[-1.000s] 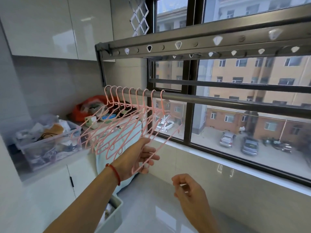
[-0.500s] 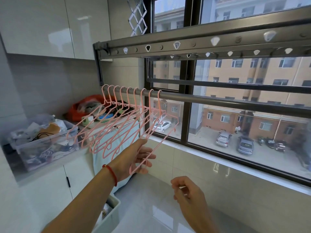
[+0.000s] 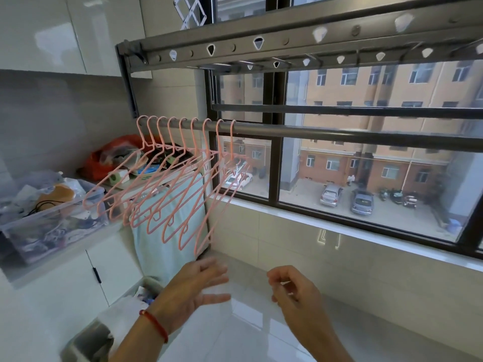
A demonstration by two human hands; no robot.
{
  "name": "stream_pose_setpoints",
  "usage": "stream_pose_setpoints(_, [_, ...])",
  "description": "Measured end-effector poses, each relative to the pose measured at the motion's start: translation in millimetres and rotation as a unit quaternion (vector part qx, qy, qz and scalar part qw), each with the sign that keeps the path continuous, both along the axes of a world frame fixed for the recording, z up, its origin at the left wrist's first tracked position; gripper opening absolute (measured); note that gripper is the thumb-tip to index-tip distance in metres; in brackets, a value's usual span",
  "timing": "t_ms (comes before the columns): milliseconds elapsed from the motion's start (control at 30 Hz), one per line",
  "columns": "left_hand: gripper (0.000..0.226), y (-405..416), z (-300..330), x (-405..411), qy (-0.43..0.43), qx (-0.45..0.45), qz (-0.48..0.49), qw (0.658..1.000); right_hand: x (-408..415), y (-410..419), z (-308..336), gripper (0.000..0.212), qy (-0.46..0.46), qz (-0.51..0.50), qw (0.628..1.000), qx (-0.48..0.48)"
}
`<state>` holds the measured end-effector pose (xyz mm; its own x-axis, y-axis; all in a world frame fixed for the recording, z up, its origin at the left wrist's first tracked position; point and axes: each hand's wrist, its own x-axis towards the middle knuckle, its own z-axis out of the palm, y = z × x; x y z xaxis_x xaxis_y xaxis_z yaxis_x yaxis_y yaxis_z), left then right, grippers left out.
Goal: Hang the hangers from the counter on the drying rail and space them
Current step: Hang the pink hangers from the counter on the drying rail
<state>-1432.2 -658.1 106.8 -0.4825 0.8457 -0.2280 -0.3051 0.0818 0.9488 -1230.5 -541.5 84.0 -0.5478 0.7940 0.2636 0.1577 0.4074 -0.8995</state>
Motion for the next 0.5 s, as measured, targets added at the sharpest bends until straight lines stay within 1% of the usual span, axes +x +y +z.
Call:
stream_pose_setpoints(67, [0.062,-4,-15,13,-0.01,-0.025,0.011,1.0,10,-1,-2,0.027,0.008,-0.007,1.0,-0.007])
stream_pose_setpoints(133, [0.057,-1,-23,31,0.006,-0.038,0.011,0.999,24,-1,-1,0.027,0.021,-0.018,0.999,-0.017])
stream_pose_setpoints(200, [0.05,12,-24,52,0.065,-0.038,0.007,0.997,41,2,0,0.026,0.043,-0.037,0.998,-0.026])
stream_pose_setpoints(300, [0.019,37,-15,98,0.163,-0.006,0.01,0.987,78,9,1,0.024,0.078,-0.069,0.994,-0.034])
stream_pose_setpoints(400, [0.017,64,-3,166,0.242,0.022,-0.018,0.97,133,17,0,0.022,0.104,-0.103,0.988,-0.042])
stream_pose_setpoints(500, [0.018,95,0,247,0.295,0.054,-0.066,0.952,209,31,-5,0.021,0.117,-0.16,0.979,-0.055])
